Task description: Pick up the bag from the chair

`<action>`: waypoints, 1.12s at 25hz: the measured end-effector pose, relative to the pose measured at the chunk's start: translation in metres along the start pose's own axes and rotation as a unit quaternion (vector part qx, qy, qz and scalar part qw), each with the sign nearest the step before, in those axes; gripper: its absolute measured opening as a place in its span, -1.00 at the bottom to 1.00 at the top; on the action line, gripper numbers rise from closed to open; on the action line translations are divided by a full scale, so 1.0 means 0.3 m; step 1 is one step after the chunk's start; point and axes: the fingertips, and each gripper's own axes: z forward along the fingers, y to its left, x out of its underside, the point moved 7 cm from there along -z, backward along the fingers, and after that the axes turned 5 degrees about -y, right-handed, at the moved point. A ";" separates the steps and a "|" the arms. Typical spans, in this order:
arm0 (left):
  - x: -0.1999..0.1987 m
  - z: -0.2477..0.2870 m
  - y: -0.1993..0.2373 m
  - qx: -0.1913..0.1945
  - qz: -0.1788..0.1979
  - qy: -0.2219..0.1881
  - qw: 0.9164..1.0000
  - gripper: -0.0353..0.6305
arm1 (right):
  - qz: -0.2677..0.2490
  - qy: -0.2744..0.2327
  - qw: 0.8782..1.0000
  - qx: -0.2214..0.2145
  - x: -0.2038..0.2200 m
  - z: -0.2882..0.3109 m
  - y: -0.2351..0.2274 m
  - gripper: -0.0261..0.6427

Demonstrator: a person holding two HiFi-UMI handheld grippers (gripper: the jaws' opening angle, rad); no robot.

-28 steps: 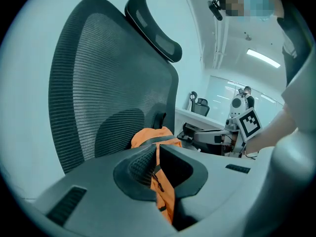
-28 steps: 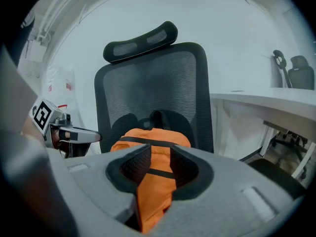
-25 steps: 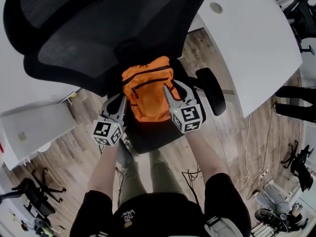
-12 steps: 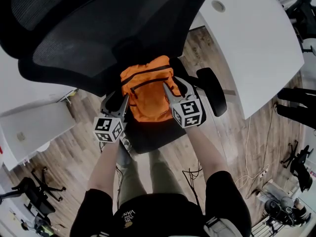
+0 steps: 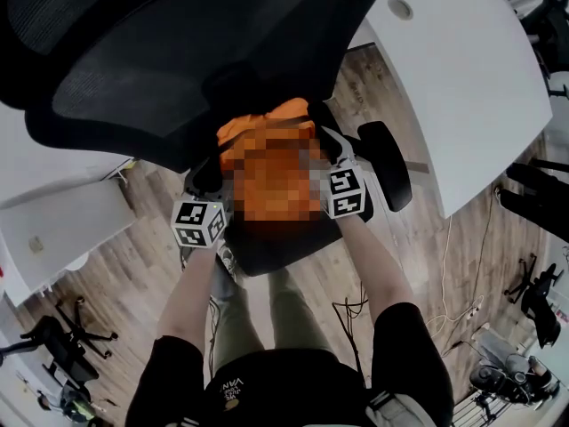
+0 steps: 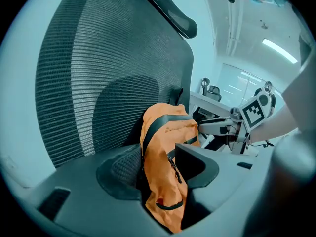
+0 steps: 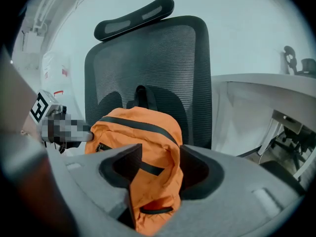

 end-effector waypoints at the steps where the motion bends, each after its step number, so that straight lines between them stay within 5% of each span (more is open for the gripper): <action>1: 0.001 0.005 0.001 -0.002 0.001 0.002 1.000 -0.27 | -0.004 0.003 1.000 -0.002 0.003 0.007 -0.002 -0.21; 6: 0.012 0.030 0.010 -0.008 -0.001 0.013 1.000 -0.24 | -0.005 0.014 1.000 -0.008 0.021 0.042 -0.011 0.05; 19: 0.006 0.082 0.013 0.014 -0.003 0.031 0.999 -0.24 | 0.010 0.030 0.999 -0.039 0.037 0.105 -0.027 0.04; 28: 0.015 0.089 0.016 0.029 -0.004 0.040 0.999 -0.37 | 0.013 0.036 0.998 -0.046 0.049 0.107 -0.018 -0.36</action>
